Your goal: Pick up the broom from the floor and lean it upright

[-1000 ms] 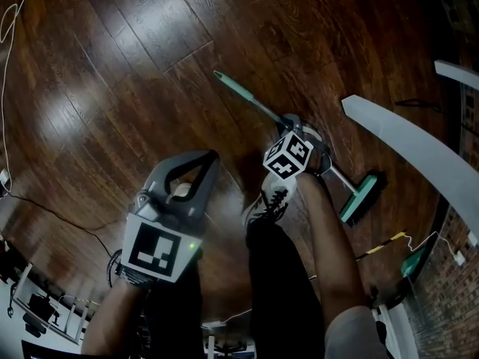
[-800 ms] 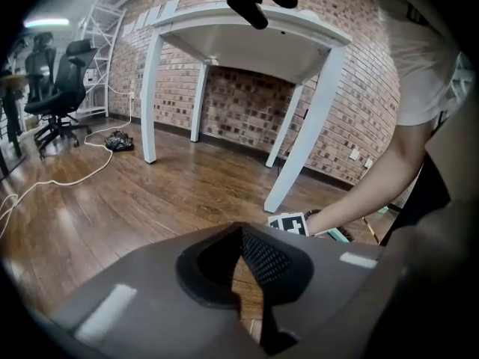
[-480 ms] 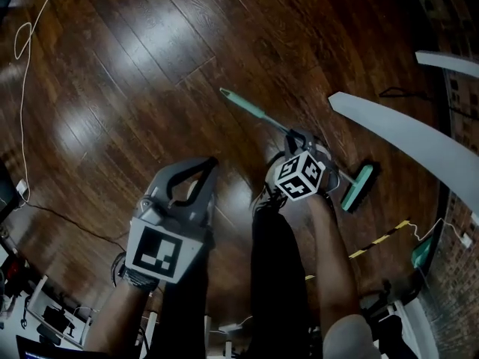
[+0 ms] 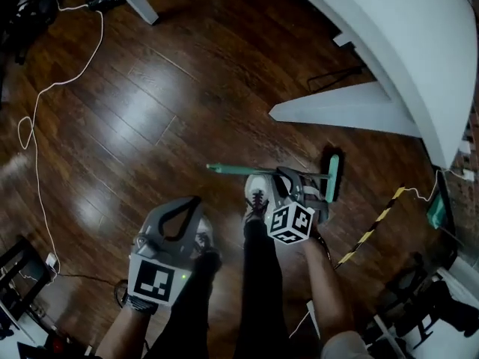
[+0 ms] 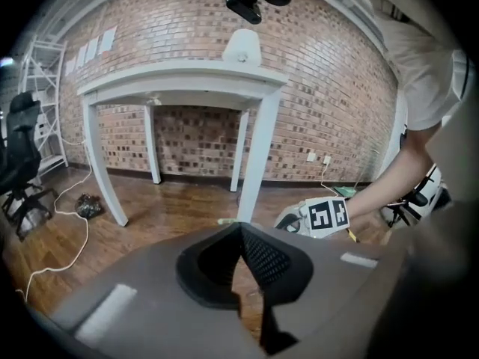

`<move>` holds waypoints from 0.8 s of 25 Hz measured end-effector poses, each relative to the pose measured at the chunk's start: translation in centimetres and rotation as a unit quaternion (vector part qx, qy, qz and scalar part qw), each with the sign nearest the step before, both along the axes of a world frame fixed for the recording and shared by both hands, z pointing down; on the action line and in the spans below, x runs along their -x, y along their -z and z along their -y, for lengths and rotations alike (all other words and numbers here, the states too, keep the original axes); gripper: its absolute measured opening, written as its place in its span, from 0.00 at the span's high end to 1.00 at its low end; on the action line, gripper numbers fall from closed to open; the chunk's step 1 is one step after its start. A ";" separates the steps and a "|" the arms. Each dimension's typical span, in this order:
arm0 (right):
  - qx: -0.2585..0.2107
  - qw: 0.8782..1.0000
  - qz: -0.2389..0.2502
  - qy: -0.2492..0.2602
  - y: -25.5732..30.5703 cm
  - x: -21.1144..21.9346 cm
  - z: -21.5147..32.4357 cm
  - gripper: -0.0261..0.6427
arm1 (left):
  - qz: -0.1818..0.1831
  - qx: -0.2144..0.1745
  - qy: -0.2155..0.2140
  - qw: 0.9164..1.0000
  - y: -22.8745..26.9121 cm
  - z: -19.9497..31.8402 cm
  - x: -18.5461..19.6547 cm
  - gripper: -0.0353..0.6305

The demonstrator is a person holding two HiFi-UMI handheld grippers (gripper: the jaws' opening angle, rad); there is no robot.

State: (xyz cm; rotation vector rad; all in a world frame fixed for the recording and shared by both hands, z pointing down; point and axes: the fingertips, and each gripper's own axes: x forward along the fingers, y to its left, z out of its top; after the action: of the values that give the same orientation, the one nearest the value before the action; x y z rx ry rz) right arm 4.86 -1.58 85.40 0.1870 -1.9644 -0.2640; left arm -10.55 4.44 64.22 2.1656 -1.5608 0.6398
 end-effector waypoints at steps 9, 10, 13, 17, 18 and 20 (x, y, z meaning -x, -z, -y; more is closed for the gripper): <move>-0.060 0.982 0.096 -0.148 9.8 -8.4 8.8 0.83 | -0.043 0.024 -0.015 0.999 4.8 4.8 -7.5 0.95; -0.064 0.978 0.106 -0.169 10.7 -9.5 10.0 0.82 | -0.048 0.031 -0.014 0.998 5.2 5.5 -8.2 0.95; -0.070 0.964 0.132 -0.220 13.0 -12.7 13.7 0.82 | -0.052 0.043 -0.016 0.998 6.0 7.3 -10.2 0.95; -0.058 0.943 0.166 -0.282 14.8 -15.4 17.8 0.83 | -0.047 0.052 -0.017 0.997 6.8 9.6 -11.8 0.95; -0.054 0.939 0.174 -0.293 15.2 -15.6 18.7 0.83 | -0.047 0.056 -0.020 0.997 7.1 10.0 -12.2 0.95; -0.051 0.932 0.187 -0.306 15.9 -15.7 20.4 0.83 | -0.039 0.059 -0.035 0.997 7.4 10.5 -12.8 0.95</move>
State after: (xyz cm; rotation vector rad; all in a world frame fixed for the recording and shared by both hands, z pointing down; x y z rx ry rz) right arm 20.58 -21.97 69.51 0.9578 -2.1508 0.0895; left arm 2.27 -6.08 56.77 2.1392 -1.3772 0.6437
